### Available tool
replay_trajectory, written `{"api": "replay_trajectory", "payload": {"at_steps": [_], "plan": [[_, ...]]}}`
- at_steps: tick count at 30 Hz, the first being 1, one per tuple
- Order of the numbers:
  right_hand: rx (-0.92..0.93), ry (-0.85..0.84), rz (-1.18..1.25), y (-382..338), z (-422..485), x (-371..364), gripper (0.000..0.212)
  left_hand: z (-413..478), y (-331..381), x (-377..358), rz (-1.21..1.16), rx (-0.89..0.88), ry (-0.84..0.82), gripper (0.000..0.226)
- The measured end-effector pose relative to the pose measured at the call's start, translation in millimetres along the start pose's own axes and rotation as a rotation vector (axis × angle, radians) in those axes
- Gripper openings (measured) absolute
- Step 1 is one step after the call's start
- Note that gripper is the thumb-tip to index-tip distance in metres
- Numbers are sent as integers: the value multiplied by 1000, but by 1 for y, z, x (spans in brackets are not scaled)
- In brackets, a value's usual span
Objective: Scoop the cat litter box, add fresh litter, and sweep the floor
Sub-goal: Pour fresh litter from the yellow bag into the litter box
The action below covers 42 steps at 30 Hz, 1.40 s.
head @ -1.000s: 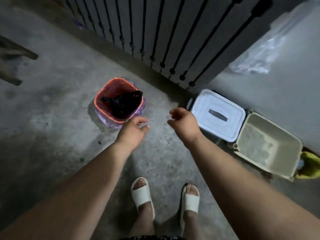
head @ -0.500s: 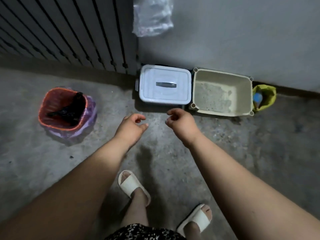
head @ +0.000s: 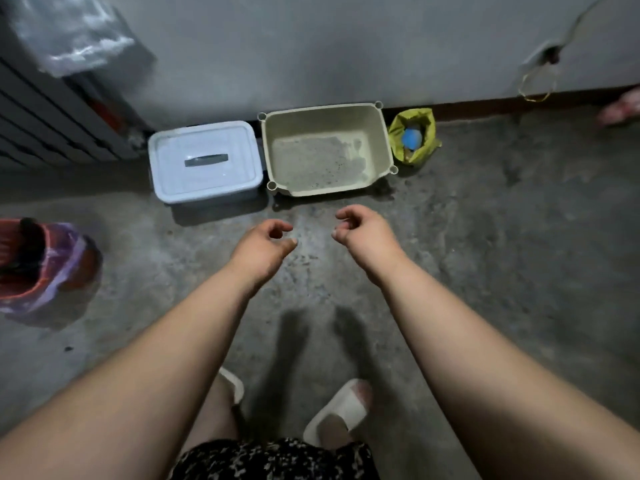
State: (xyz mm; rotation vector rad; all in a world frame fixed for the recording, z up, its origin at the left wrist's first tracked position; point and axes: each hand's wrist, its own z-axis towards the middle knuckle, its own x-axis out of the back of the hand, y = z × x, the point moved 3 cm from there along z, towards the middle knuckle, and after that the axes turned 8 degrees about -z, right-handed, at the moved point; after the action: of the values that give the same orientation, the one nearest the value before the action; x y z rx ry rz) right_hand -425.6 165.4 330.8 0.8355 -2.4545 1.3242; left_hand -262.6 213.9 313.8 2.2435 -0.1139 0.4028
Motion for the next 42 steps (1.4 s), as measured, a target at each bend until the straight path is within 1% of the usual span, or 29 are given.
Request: {"api": "replay_trajectory", "payload": {"at_steps": [2,6,13,17,23,30,35,39,42], "plan": [[1,31,0,24,-1,40,26,-8,16,-40,-14,-2,-22,27],[-20,48,13,62,2,94,26,-11,37,-94,-41,6,-46,27],[-77,39,83,100,34,134,25,19,52,-146,-37,30,-84,27],[-108,43,43,113,75,152,26,54,57,-164,-1,73,-89,27],[-125,122,-12,120,168,196,24,136,94,-199,25,40,-119,27],[-151,89,57,130,275,226,29,222,135,-247,-118,79,-127,20],[-139,43,64,162,378,234,35,306,144,-307,-157,85,-81,18],[-115,12,-12,197,459,240,35,380,134,-359,-104,49,-21,28],[-93,52,-111,225,517,246,54,432,130,-396,-26,14,29,42]]}}
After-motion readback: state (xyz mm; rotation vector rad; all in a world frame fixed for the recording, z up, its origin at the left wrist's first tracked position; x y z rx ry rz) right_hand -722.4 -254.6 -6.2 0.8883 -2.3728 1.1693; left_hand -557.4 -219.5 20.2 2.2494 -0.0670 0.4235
